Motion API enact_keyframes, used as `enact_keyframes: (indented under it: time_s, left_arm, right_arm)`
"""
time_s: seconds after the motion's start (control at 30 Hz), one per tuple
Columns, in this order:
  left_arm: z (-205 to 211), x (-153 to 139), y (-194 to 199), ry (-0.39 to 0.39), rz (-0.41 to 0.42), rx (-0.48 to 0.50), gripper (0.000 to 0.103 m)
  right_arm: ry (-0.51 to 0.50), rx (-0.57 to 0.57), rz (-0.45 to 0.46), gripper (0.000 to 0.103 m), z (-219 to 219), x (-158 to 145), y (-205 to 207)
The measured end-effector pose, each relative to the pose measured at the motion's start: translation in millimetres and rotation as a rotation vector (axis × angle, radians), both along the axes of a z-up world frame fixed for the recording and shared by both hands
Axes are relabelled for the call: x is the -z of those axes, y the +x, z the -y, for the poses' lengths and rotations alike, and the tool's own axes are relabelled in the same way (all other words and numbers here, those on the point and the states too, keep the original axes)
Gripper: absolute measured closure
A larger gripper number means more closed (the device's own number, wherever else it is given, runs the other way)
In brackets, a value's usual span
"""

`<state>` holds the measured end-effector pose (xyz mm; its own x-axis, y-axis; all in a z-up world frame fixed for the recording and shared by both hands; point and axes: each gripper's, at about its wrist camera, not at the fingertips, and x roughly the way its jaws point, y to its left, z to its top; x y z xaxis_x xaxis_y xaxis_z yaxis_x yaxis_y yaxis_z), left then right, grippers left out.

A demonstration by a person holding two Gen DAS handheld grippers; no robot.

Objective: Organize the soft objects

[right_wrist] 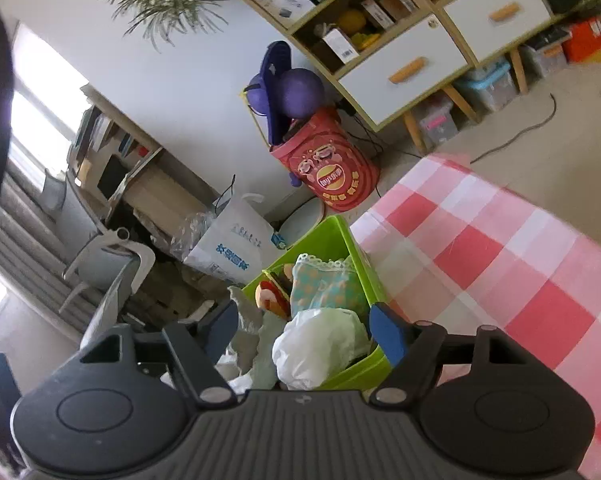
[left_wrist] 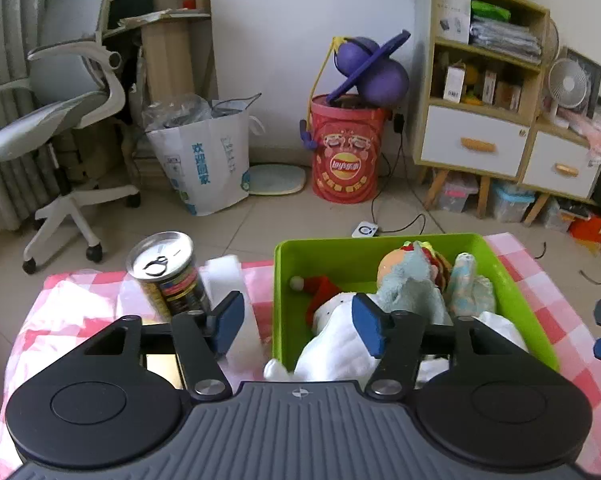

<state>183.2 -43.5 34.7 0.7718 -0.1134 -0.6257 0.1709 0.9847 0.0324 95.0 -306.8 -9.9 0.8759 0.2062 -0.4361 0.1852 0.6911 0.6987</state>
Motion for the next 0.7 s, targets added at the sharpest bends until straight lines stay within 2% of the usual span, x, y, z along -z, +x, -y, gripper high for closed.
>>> enact_keyframes:
  time_s: [0.13,0.3,0.37,0.5,0.57,0.63,0.7]
  left_arm:
    - [-19,-14,-17,-0.027,0.015,-0.004,0.035]
    - [-37,-27,-17,-0.025,0.000,-0.041,0.030]
    - [-41,-30,-9,-0.030,-0.021,-0.047,0.035]
    - [-40,-19,21,-0.064,-0.182,-0.024,0.066]
    - [-35,-10,39,-0.035,-0.248,-0.013,0.066]
    - [-30,-1,55,0.013,-0.290,-0.037,0.067]
    - [-28,9,69,0.027,-0.340,-0.061,0.067]
  right_arm:
    - [-0.046,-0.014,-0.006,0.053,-1,-7,-7]
    - [-0.037,-0.022,-0.024,0.053,-1,-6,-16]
    - [-0.039,-0.026,-0.029,0.053,-4,-7,-19]
    - [-0.040,-0.035,-0.024,0.053,-7,-6,-18]
    - [-0.030,-0.036,-0.025,0.053,-7,-3,-16]
    - [-0.016,-0.033,-0.036,0.053,-5,2,-13]
    - [-0.001,-0.031,-0.046,0.053,-2,6,-9]
